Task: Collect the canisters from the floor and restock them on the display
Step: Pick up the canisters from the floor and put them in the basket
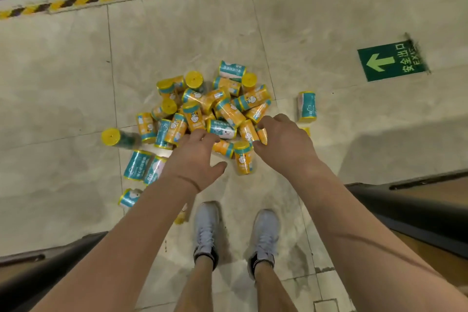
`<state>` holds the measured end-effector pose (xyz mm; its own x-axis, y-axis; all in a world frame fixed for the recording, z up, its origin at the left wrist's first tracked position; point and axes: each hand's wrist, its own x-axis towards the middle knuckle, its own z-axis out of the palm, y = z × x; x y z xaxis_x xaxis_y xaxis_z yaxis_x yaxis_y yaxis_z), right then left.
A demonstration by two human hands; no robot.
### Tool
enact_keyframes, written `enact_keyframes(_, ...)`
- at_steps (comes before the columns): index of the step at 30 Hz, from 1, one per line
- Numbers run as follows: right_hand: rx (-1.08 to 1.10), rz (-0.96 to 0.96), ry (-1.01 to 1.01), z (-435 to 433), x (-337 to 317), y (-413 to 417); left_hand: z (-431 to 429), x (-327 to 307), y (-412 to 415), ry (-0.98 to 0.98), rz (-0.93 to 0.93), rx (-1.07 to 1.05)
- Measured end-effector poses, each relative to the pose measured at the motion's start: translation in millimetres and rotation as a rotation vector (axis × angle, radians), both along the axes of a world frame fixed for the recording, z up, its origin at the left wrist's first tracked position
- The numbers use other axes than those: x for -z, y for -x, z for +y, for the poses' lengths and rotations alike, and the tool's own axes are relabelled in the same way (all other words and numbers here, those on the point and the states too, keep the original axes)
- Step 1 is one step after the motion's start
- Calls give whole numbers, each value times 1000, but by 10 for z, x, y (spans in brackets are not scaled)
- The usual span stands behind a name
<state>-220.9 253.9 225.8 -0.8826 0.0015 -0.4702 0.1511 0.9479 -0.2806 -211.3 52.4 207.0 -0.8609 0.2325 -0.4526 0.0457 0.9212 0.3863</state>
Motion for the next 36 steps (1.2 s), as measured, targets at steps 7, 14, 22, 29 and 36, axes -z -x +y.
enact_keyframes(7,43,-49,-15,126,730,446,168,738,437,-2,-36,100)
enact_keyframes(14,-108,-173,-140,202,1795,655,318,1790,634,22,-154,135)
enact_keyframes(22,-239,-242,-204,454,3038,690,501,3255,494,-36,-392,-201)
enact_keyframes(29,-203,-186,-102,492,3627,698,806,3950,481,-54,-246,-347)
enact_keyframes(36,-157,-155,-40,610,3804,792,852,4171,595,-43,-238,-302)
